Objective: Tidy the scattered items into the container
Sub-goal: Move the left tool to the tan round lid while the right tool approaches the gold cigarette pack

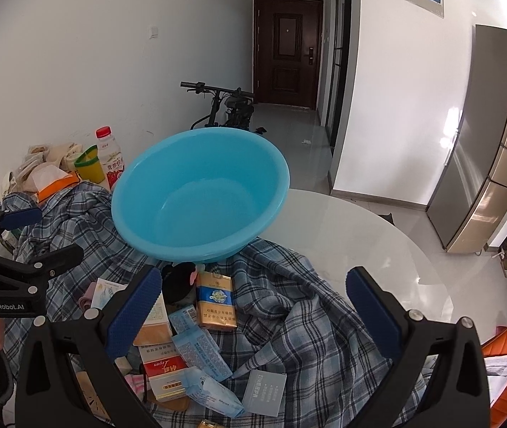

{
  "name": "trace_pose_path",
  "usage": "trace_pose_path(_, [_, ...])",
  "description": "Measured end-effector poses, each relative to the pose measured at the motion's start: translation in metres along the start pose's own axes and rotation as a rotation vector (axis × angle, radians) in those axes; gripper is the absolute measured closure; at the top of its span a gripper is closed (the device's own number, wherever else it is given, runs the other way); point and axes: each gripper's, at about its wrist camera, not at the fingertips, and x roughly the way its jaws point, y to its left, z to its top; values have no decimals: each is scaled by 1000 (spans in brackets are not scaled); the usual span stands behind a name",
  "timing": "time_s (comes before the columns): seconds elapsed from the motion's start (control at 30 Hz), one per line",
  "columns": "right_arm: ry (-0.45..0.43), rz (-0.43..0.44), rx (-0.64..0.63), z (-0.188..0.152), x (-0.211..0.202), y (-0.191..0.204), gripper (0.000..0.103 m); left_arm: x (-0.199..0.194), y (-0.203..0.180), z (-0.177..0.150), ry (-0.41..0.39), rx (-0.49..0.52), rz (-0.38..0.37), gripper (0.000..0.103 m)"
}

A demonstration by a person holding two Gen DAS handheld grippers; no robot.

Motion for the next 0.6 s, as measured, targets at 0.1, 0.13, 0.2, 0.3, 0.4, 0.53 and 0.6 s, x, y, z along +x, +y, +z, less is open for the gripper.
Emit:
trace_pose_path(0.1, [4, 7, -1, -2, -1, 0, 0, -1, -2, -3, 2, 16, 5, 0])
trace_pose_path(0.13, [4, 12, -1, -3, -3, 1, 0, -1, -3, -4, 5, 21, 4, 0])
trace_pose_path(0.2, [-1, 19, -5, -7, -6, 1, 0, -2, -3, -8, 6, 28, 0, 0])
trace_pose_path(0.3, [-11, 22, -16, -13, -12, 3, 0, -5, -4, -16, -10, 39, 19, 0])
trace_pose_path(0.4, [-9, 27, -17, -21, -17, 3, 0, -11, -3, -25, -32, 39, 38, 0])
trace_pose_path(0.53, [-18, 32, 2, -36, -27, 2, 0, -21, -1, -39, -58, 27, 37, 0])
trace_pose_path(0.6, [-18, 29, 10, -46, -31, 2, 0, -25, -2, -45, -55, 37, 27, 0])
